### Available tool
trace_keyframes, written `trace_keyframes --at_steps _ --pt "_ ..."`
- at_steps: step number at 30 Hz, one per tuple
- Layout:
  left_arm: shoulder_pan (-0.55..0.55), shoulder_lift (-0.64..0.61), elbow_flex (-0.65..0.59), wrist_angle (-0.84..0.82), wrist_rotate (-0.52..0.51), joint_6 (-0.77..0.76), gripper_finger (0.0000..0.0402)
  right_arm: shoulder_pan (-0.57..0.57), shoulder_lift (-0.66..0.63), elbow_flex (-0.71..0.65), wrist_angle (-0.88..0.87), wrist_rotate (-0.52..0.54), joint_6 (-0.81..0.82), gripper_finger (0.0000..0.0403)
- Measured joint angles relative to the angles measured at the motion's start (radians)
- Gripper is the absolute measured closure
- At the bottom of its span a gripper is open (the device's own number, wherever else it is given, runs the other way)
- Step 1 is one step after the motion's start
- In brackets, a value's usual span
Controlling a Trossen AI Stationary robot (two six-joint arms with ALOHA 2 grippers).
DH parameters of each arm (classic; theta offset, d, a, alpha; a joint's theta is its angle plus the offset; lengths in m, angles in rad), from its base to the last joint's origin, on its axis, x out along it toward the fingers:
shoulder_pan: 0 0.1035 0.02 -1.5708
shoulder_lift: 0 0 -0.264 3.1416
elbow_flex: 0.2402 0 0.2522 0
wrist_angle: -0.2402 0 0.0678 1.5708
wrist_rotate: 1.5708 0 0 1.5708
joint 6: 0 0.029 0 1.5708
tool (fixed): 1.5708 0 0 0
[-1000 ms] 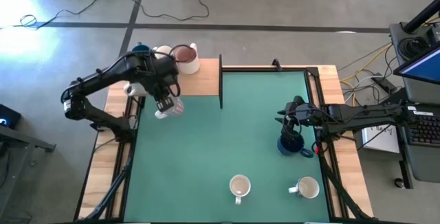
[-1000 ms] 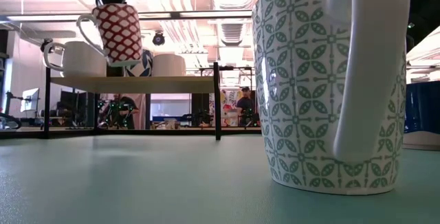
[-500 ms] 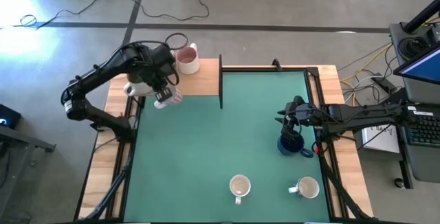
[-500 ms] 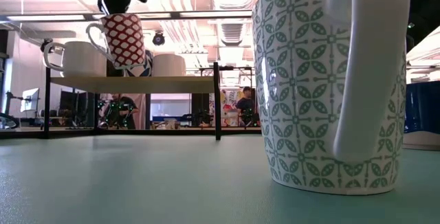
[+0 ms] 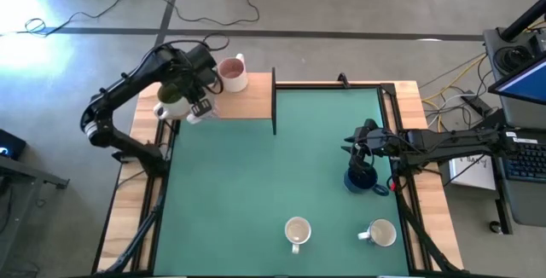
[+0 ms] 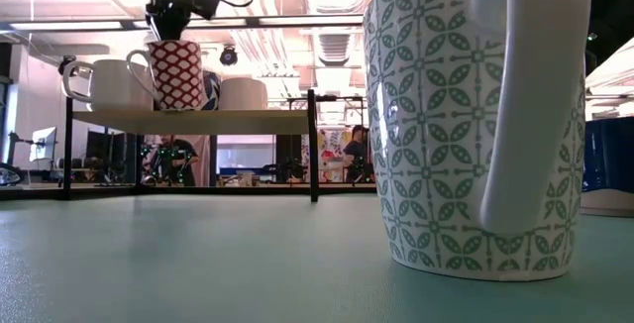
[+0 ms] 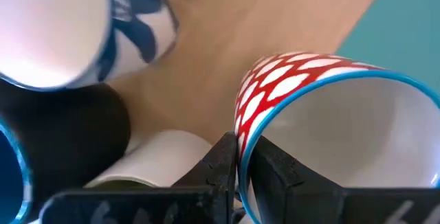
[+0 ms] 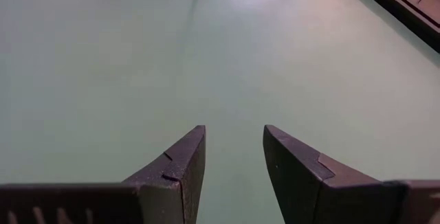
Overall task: Place coffee mugs
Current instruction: Put the red white patterned mug on the shelf
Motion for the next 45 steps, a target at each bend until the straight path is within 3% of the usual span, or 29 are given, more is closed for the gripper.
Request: trace_keyframes --at_steps 11,27,36,45 --pt "0.05 0.069 0.132 -0.021 -0.022 0.027 0.038 0.0 0.0 0.0 0.0 0.0 0.0 0.0266" --pt "0.04 0.053 0.149 -0.022 -0.01 0.013 0.038 0.0 0.0 0.0 0.0 0.0 0.0 0.0266" --pt "-0.056 0.004 0.148 -0.023 0.098 -0.063 0.038 0.0 0.0 0.0 0.0 0.0 0.0 0.0266" --pt "-0.223 0.011 0.104 -0.023 0.093 -0.207 0.038 0.0 0.0 0.0 0.0 0.0 0.0 0.0266"
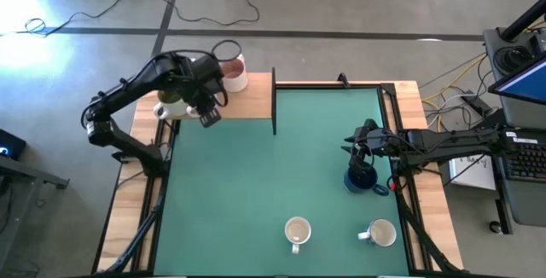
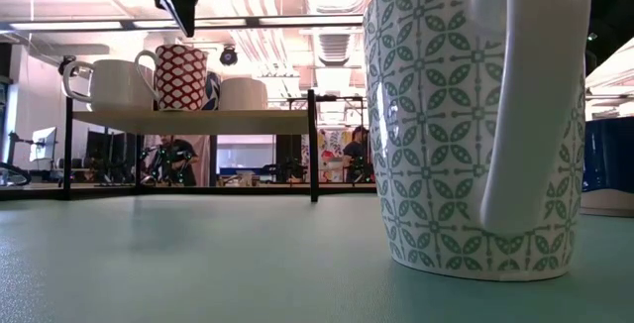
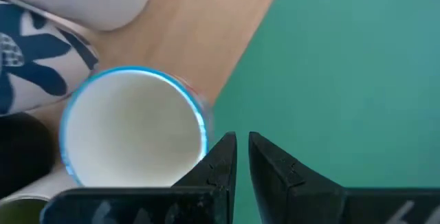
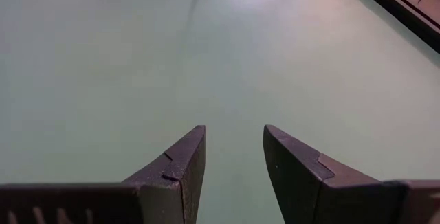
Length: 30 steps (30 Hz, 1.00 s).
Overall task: Place coffee mugs
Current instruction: Put the red white patterned mug on the shelf
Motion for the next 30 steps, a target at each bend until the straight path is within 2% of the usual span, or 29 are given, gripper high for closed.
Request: trace_keyframes --at_steps 12,16,21,30 --pt "-0.049 0.002 -0.089 0.0 -0.008 -0.085 0.038 0.0 0.0 0.0 0.0 0.0 0.0 0.0266" --pt "-0.049 0.002 -0.106 0.0 -0.056 -0.086 0.038 0.0 0.0 0.0 0.0 0.0 0.0 0.0266" --pt "-0.049 0.002 -0.14 0.0 -0.064 -0.086 0.038 0.0 0.0 0.0 0.0 0.0 0.0 0.0266" --pt "-0.049 0.002 -0.142 0.001 -0.139 -0.086 0.038 0.0 0.0 0.0 0.0 0.0 0.0 0.0266"
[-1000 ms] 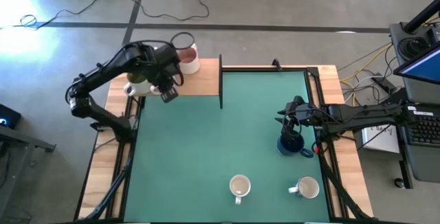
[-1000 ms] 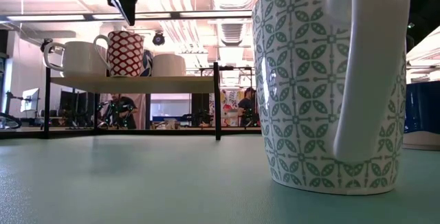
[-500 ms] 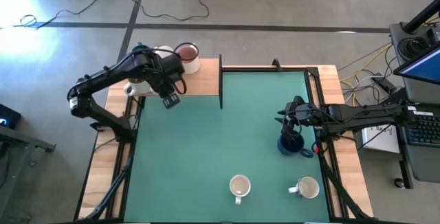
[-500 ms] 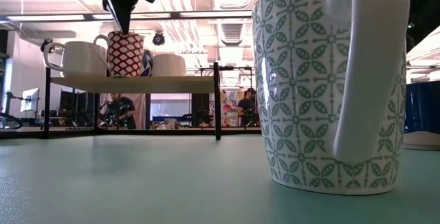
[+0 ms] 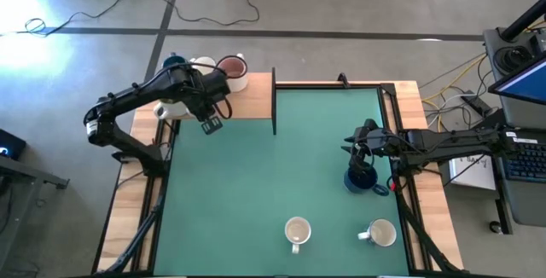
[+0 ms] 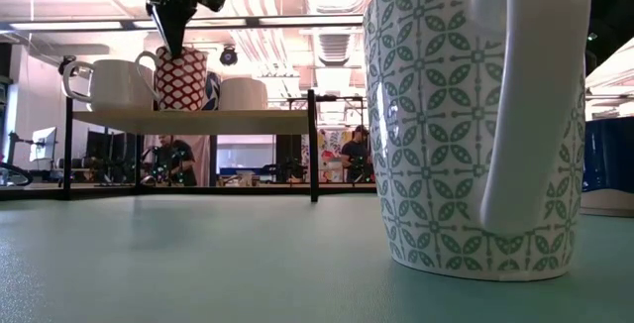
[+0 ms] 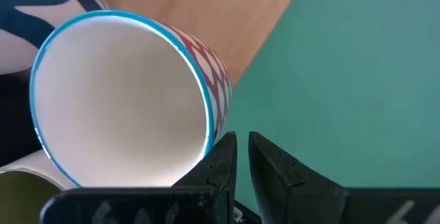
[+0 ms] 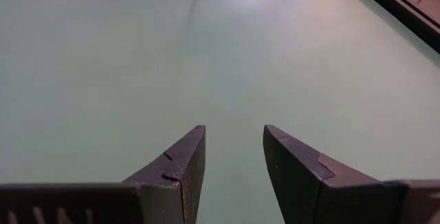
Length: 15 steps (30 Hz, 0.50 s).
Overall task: Place coffee mugs
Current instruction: Put the red white patterned mug on the shelf
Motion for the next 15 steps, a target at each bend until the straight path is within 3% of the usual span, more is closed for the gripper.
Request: trace_keyframes --at_steps 15 --pt "0.006 0.0 -0.035 0.001 -0.087 -0.015 0.038 0.0 0.0 0.0 0.0 0.0 0.0 0.0266"
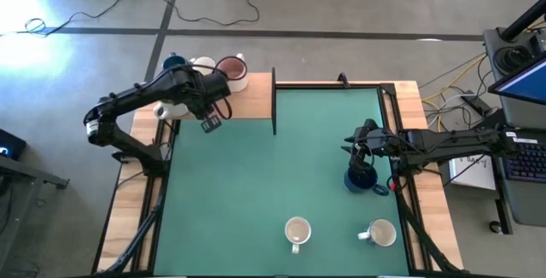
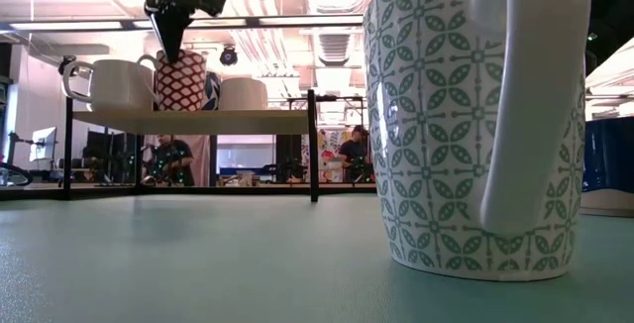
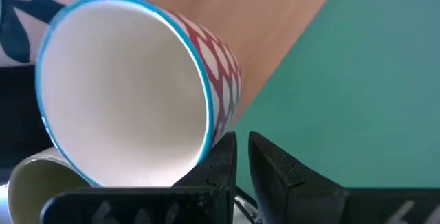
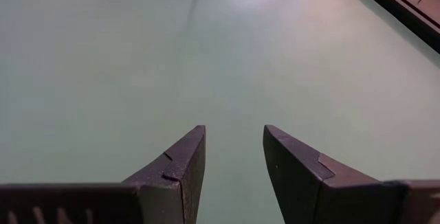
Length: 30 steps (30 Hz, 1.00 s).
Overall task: Place coffee mugs
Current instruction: Put the red white patterned mug on the shelf
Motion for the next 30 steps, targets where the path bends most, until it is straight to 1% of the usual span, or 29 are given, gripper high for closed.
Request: trace_keyframes --at_steps 5,9,12,15,17,21,28,30 --pt "0.01 0.0 -0.032 -0.001 -0.009 0.0 0.038 0.0 0.0 0.0 0.0 0.0 0.0 0.0266" --pt "0.01 0.0 -0.033 -0.001 -0.011 0.0 0.038 0.0 0.0 0.0 0.0 0.0 0.0 0.0266" --pt "0.01 0.0 -0.032 -0.001 -0.037 -0.008 0.038 0.0 0.0 0.0 0.0 0.0 0.0 0.0266" --pt "0.01 0.0 -0.032 0.0 -0.043 -0.008 0.038 0.0 0.0 0.0 0.0 0.0 0.0 0.0266" --pt "0.009 0.0 -0.031 0.001 -0.028 -0.012 0.038 0.0 0.0 0.0 0.0 0.0 0.0 0.0266" --pt "-0.006 0.0 -0.011 0.013 0.044 -0.017 0.038 0.0 0.0 0.0 0.0 0.0 0.0 0.0266" --pt "-0.013 -0.001 0.015 0.11 0.041 0.038 0.038 0.0 0.0 0.0 0.0 0.0 0.0 0.0266" --pt "-0.012 0.002 0.018 0.135 0.026 0.062 0.038 0.0 0.0 0.0 0.0 0.0 0.0 0.0266"
